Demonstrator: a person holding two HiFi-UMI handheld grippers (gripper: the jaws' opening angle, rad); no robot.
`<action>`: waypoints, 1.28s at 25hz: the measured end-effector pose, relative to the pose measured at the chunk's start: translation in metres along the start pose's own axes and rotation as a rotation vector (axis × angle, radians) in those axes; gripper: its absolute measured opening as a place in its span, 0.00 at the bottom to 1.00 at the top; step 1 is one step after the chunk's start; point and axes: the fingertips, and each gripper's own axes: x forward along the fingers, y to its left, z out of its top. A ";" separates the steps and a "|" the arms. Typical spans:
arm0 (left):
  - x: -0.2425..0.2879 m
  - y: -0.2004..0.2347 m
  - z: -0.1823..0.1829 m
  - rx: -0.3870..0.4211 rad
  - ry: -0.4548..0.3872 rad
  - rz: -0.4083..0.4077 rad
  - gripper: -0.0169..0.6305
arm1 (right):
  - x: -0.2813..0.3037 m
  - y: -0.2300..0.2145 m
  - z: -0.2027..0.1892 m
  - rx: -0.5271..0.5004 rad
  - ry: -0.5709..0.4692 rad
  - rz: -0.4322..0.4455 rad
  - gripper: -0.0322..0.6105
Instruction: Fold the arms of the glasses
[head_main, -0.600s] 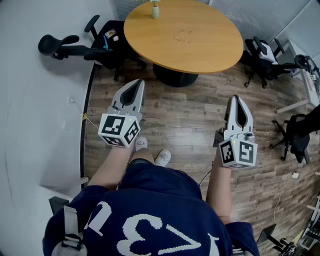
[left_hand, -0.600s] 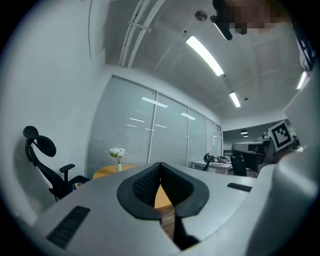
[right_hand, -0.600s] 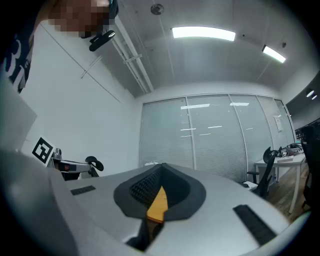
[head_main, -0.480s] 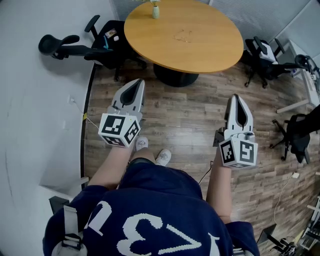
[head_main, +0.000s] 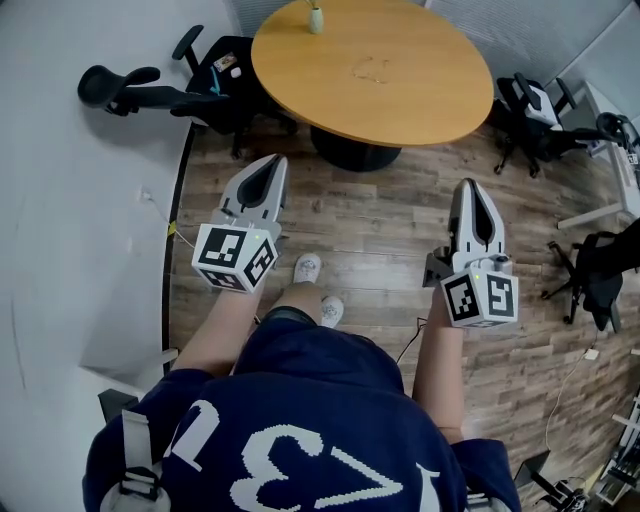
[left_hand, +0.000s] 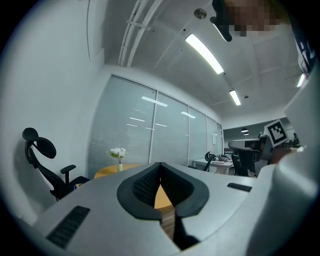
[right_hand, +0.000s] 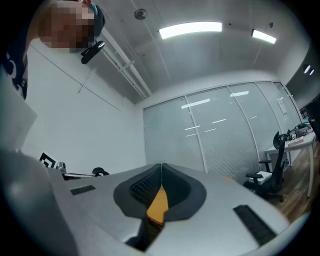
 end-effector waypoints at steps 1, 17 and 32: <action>0.003 0.003 -0.001 -0.002 0.001 0.002 0.05 | 0.004 0.000 -0.001 -0.005 0.004 0.004 0.09; 0.157 0.090 -0.003 -0.024 0.011 -0.026 0.05 | 0.169 -0.036 -0.009 -0.040 0.019 0.024 0.09; 0.330 0.181 0.014 -0.019 0.008 -0.109 0.05 | 0.328 -0.087 -0.017 -0.076 0.013 -0.080 0.09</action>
